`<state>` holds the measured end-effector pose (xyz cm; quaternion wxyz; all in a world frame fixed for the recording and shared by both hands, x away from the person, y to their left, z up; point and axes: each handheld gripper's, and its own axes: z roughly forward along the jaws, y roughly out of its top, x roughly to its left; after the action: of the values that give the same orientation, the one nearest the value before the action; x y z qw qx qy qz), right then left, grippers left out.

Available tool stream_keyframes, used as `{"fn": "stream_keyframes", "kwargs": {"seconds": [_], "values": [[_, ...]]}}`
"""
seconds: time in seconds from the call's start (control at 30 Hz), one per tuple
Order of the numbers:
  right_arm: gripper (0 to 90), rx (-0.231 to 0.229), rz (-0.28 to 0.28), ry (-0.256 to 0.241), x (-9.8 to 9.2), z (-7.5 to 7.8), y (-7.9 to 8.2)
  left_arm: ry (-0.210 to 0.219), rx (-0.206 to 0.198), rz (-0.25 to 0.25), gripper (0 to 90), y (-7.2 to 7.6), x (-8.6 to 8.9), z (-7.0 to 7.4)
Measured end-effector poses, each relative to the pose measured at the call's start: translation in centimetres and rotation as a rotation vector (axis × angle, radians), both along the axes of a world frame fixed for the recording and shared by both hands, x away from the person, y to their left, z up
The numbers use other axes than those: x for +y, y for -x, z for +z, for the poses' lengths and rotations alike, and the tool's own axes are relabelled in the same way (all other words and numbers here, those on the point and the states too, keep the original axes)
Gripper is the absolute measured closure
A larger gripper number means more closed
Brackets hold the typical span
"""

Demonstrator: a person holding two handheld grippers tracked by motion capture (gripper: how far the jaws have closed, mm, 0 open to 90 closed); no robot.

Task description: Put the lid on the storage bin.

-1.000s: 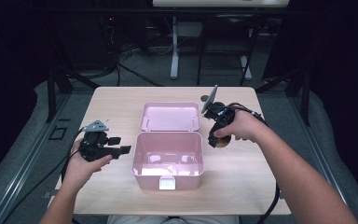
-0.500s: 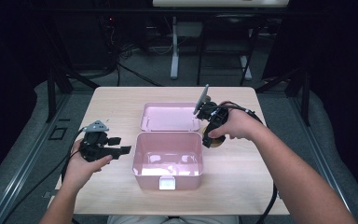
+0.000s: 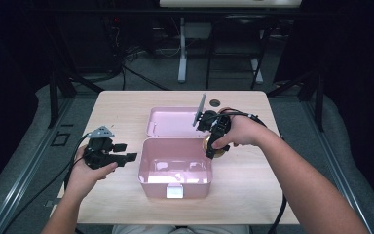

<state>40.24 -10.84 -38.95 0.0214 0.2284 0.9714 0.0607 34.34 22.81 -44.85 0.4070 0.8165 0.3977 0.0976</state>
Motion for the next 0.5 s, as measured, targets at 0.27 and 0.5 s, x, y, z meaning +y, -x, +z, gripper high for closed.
{"fn": "stream_keyframes", "kwargs": {"seconds": [0.27, 0.5], "values": [[19.6, 0.003, 0.087, -0.001, 1.7, -0.4, 0.5, -0.001, -0.001, -0.002, 39.9, 0.0, 0.0, 0.0], [19.6, 0.003, 0.147, 0.007, 3.3, -0.8, 0.7, 0.0, 0.001, -0.002, 39.9, 0.0, 0.1, 0.0]]}}
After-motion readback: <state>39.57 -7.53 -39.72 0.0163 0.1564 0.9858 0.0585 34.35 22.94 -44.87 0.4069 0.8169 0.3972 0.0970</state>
